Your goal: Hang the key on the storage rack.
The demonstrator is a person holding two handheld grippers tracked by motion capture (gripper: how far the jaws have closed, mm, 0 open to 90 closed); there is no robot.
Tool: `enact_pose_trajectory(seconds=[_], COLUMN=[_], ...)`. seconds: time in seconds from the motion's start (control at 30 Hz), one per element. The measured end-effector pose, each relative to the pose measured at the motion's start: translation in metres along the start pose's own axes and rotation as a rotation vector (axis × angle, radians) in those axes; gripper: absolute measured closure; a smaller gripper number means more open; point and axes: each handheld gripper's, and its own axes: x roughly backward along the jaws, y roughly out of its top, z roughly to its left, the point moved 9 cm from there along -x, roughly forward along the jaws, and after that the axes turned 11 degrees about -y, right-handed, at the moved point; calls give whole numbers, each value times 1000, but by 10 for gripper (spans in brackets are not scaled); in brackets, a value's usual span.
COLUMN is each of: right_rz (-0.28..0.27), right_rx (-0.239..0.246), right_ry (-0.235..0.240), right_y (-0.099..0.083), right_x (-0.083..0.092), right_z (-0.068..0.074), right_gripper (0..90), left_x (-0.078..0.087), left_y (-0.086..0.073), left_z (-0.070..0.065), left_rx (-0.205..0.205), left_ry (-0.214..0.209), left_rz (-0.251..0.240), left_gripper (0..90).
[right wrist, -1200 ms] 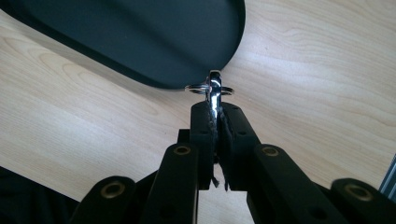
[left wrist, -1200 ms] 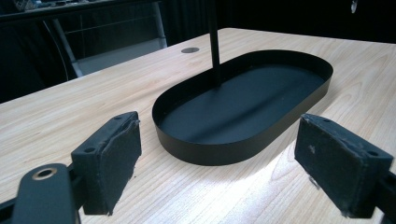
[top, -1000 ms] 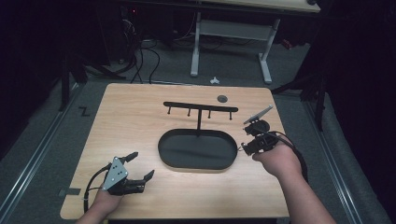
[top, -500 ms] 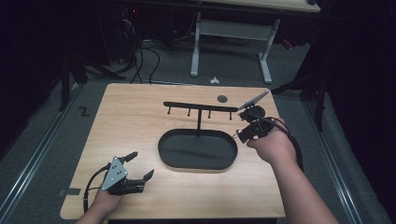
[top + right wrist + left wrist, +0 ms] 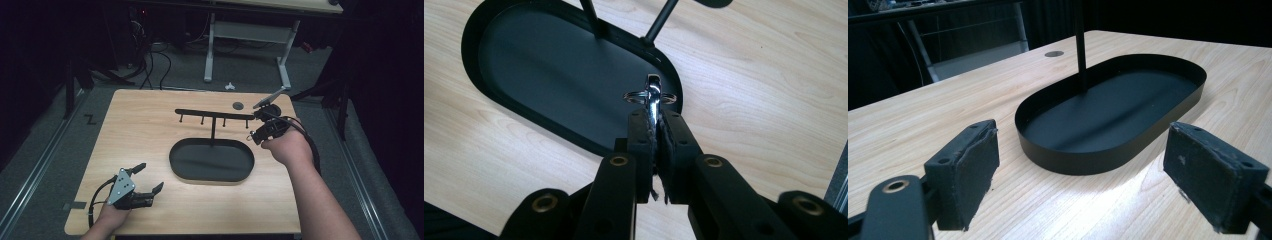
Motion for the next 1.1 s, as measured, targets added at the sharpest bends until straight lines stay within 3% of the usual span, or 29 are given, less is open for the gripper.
enact_pose_trajectory(seconds=[0.6, 1.1], right_rz=[-35, -42], right_rx=[7, -12], right_ry=[-21, -16], right_y=[20, 28], right_x=[5, 2], right_z=[-2, -5], right_gripper=[842, 842], left_x=[36, 30], left_y=[-12, -13], left_z=[7, 4], left_rx=[19, 2], left_ry=[66, 48], left_rz=[13, 32], left_gripper=[151, 151])
